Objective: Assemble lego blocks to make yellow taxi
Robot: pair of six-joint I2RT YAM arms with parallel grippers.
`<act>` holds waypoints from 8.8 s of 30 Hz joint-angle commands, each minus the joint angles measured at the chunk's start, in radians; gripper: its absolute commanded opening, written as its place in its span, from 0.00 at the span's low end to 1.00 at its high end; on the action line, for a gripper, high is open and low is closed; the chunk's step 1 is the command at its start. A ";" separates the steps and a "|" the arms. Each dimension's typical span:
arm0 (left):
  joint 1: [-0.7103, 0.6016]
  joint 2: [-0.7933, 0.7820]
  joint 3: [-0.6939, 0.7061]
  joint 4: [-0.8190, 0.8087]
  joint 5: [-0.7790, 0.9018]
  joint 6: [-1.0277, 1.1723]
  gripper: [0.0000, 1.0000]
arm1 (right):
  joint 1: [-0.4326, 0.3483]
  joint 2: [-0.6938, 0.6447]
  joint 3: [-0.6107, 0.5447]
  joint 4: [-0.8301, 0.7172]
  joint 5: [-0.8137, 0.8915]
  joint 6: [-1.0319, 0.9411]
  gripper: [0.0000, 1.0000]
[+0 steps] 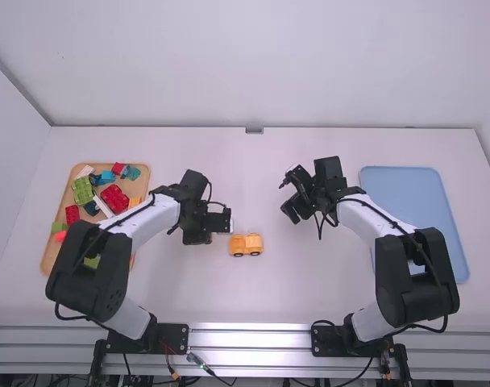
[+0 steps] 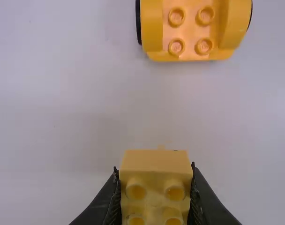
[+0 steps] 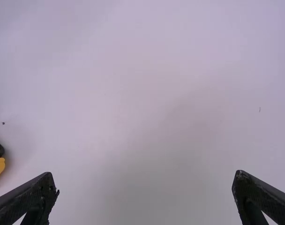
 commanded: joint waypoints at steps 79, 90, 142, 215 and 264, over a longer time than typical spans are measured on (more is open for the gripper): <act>0.383 0.039 -0.362 0.477 0.780 0.215 0.99 | 0.152 0.041 -0.304 0.307 -0.607 -0.539 0.99; 0.382 0.057 -0.361 0.488 0.776 0.215 0.99 | 0.122 0.291 -0.310 0.621 -0.763 -0.471 0.98; 0.368 0.108 -0.356 0.539 0.738 0.215 0.99 | 0.153 0.472 -0.256 0.743 -0.664 -0.333 0.42; 0.084 0.058 -0.300 0.702 0.710 -0.124 0.02 | 0.151 0.472 -0.256 0.755 -0.661 -0.359 0.47; 0.024 0.126 -0.271 0.728 0.664 -0.118 0.38 | 0.148 0.472 -0.256 0.764 -0.664 -0.356 0.45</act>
